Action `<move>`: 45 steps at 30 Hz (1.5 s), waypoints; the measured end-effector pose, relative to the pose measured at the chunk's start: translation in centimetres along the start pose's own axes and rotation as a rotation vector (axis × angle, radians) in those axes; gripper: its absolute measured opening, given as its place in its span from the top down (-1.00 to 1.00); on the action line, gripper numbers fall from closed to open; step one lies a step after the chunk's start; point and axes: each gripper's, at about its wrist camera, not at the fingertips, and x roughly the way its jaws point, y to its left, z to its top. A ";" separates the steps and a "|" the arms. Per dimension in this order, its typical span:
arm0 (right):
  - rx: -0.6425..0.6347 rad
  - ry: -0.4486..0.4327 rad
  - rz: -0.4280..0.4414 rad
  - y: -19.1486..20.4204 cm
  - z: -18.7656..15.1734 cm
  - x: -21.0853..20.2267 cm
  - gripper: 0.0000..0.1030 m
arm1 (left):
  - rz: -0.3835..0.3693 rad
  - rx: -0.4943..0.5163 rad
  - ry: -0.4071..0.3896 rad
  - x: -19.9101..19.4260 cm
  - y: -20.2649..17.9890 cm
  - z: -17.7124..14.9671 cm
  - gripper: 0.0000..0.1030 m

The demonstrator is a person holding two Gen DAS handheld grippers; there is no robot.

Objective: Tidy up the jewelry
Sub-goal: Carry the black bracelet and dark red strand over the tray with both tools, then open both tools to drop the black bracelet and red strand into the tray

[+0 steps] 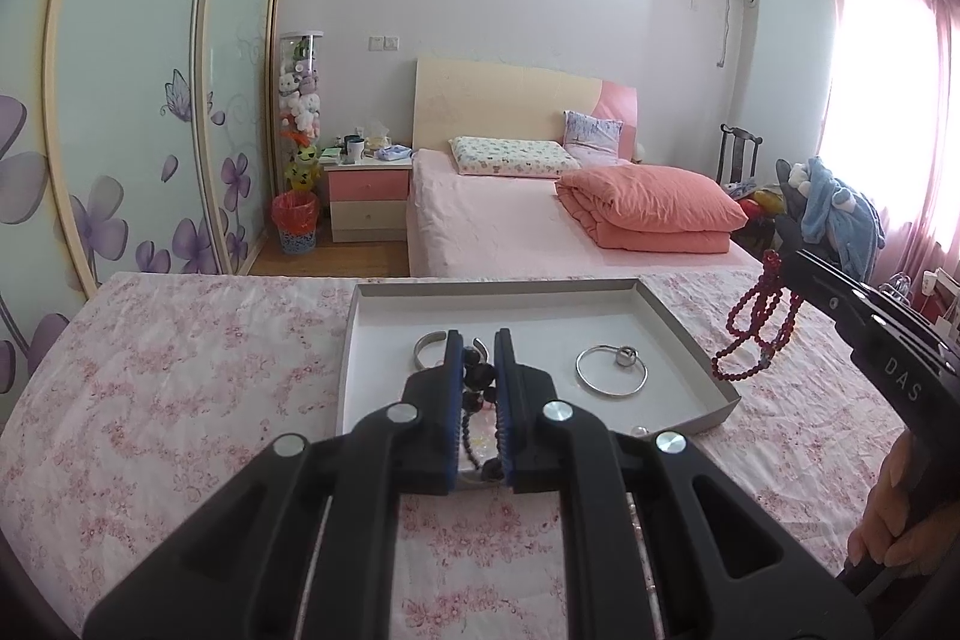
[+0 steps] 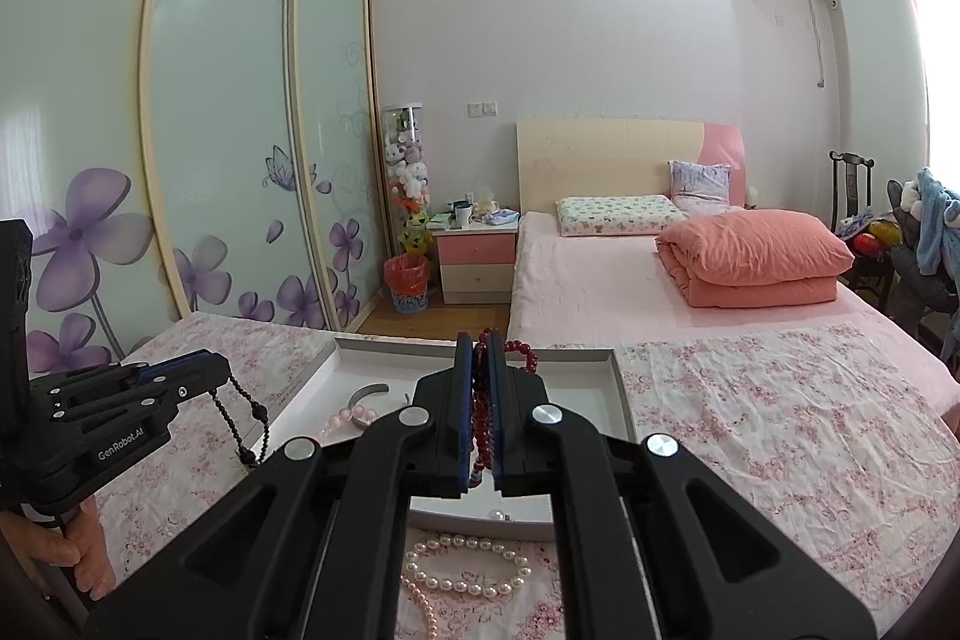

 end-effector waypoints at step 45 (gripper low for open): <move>0.091 0.347 -0.010 -4.8 -6.3 7.0 0.15 | 0.036 -0.089 0.149 11.2 3.0 -0.6 0.32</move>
